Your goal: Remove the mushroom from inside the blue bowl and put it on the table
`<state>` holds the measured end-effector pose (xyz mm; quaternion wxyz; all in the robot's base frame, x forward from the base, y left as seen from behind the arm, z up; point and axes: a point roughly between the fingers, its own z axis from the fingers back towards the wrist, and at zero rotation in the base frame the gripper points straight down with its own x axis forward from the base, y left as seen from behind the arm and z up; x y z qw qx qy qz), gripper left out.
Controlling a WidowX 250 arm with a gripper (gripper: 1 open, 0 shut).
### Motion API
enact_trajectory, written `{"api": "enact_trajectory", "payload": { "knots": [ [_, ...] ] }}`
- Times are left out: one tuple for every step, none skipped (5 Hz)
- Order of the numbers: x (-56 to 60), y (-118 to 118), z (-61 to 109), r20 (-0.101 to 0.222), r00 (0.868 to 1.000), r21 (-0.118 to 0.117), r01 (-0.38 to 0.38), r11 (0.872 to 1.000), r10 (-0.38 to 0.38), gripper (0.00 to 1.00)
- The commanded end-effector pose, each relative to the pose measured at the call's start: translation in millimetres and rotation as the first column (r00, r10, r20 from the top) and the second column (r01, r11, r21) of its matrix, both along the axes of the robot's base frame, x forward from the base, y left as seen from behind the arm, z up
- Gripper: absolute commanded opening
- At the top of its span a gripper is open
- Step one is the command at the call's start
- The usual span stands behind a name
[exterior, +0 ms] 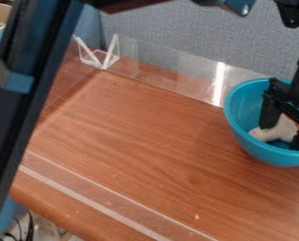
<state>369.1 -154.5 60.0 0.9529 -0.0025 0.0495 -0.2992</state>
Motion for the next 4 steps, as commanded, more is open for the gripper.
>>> {"api": "enact_trajectory", "payload": {
  "knots": [
    [4.5,3.6,13.7,0.041,0.999,-0.018,-0.027,0.999,0.028,1.00],
    [5.3,4.1,11.1,0.039,0.999,-0.019,-0.034,0.999,0.035,1.00],
    [5.3,5.0,11.0,0.042,0.998,-0.021,-0.042,0.999,0.043,1.00],
    [5.3,5.8,10.6,0.044,0.998,-0.024,-0.050,0.998,0.051,1.00]
  ]
}}
